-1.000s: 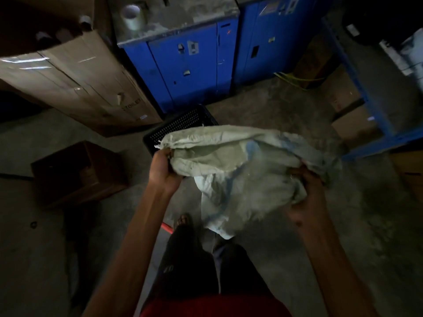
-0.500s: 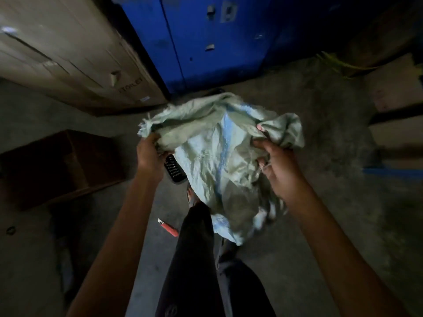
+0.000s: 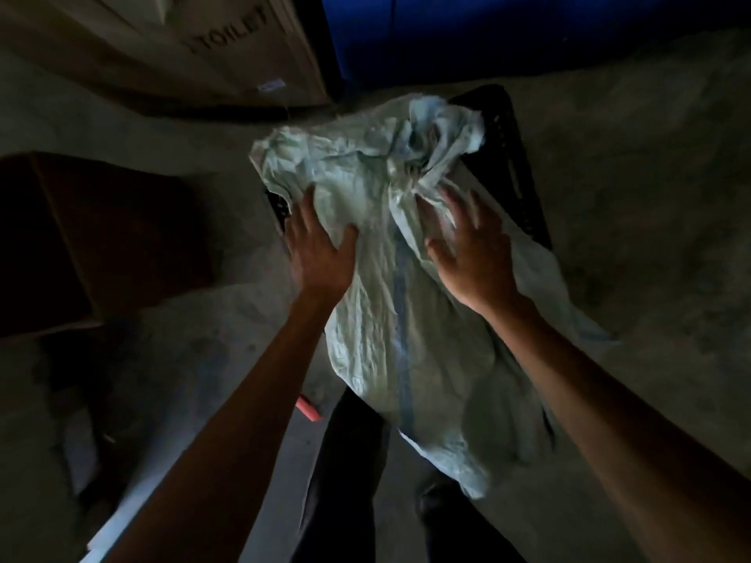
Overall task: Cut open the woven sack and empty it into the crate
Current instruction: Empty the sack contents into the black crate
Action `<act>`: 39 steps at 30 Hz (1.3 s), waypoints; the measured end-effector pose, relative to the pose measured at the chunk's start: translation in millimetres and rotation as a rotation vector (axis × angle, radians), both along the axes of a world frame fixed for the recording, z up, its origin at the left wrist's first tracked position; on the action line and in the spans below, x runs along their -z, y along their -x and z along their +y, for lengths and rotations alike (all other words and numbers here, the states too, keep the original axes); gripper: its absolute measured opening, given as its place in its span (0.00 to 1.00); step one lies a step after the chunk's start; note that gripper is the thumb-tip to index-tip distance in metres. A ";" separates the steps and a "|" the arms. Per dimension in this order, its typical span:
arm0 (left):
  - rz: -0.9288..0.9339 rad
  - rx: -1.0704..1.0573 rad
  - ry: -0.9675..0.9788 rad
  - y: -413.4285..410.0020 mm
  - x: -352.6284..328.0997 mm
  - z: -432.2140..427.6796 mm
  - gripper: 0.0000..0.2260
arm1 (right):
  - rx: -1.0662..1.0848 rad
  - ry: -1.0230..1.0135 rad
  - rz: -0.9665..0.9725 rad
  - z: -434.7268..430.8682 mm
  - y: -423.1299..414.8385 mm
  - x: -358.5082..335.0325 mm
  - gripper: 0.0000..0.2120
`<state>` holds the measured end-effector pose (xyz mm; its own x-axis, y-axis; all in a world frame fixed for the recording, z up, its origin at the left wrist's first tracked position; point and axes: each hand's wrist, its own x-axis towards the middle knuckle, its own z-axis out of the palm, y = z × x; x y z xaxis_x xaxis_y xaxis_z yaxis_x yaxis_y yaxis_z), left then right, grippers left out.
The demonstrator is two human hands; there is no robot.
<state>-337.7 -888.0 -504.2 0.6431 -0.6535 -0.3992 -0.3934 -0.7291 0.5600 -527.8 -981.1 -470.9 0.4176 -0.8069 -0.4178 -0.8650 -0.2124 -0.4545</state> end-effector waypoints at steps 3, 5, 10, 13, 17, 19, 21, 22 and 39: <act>-0.084 0.294 -0.200 18.5 52.2 15.7 0.35 | -0.284 0.099 0.157 4.7 17.8 62.1 0.34; -0.178 0.415 -0.254 23.4 101.0 17.8 0.34 | -0.335 0.159 0.190 -3.4 23.7 113.2 0.34; 0.044 0.603 -0.594 27.1 215.2 30.1 0.30 | -0.383 -0.167 0.322 -12.5 51.9 225.6 0.29; 0.089 0.716 -0.599 40.9 236.2 48.2 0.33 | -0.479 -0.339 0.340 -5.3 69.5 259.2 0.26; 0.195 0.465 -0.357 67.9 201.0 58.4 0.35 | -0.168 -0.157 0.051 4.4 70.7 200.9 0.21; 0.124 0.190 -0.205 90.2 139.6 57.6 0.20 | -0.093 0.022 -0.132 15.5 95.7 156.7 0.19; 0.055 0.108 -0.038 115.8 82.8 63.0 0.16 | 0.009 0.126 -0.180 38.8 134.8 111.9 0.17; 0.039 0.082 0.034 133.0 48.5 67.7 0.12 | 0.058 0.154 -0.180 54.2 157.3 90.8 0.17; 0.274 -0.323 -0.312 477.2 78.0 348.1 0.40 | 0.273 -0.451 0.392 261.5 534.2 135.8 0.43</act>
<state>-815.0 -539.9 -582.2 0.6368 -0.2622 -0.7251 0.0100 -0.9375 0.3479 -1061.9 -719.7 -606.7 -0.0295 -0.5724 -0.8194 -0.9804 0.1762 -0.0878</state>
